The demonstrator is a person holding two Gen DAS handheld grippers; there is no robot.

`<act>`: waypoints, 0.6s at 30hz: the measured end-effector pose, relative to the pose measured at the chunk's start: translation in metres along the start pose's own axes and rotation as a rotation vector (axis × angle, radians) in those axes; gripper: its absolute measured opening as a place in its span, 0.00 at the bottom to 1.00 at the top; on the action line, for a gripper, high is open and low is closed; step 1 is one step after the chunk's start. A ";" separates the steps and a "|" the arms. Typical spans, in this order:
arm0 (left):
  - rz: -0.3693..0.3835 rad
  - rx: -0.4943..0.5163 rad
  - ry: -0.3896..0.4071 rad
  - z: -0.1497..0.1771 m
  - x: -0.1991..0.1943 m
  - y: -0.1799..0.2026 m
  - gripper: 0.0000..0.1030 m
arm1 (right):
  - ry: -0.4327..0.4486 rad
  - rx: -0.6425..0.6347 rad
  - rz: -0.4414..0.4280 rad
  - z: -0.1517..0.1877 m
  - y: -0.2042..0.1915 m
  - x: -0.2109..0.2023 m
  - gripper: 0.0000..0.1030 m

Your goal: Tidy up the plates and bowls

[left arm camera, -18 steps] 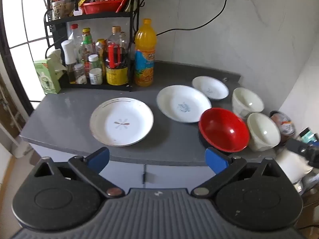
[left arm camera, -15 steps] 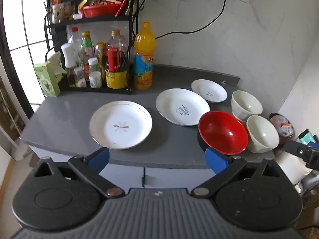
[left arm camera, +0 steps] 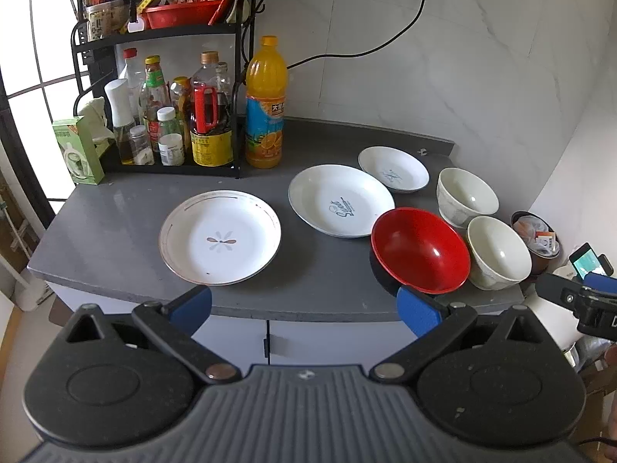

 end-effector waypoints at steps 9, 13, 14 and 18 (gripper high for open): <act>0.001 0.020 0.018 -0.004 -0.001 0.004 0.99 | 0.005 -0.006 0.004 0.002 -0.002 0.003 1.00; -0.003 0.015 0.016 -0.005 0.000 0.003 0.99 | 0.005 -0.008 0.003 0.001 -0.003 0.003 1.00; -0.003 0.015 0.016 -0.005 0.000 0.003 0.99 | 0.005 -0.008 0.003 0.001 -0.003 0.003 1.00; -0.003 0.005 0.013 -0.005 0.001 -0.001 0.99 | 0.007 -0.008 0.006 -0.001 -0.003 0.004 1.00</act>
Point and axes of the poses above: each gripper's, at about its wrist camera, not at the fingertips, and x roughly the way its jaws point, y to its right, z to its underside, the point moved 6 cm from there along x, roughly the way its jaws point
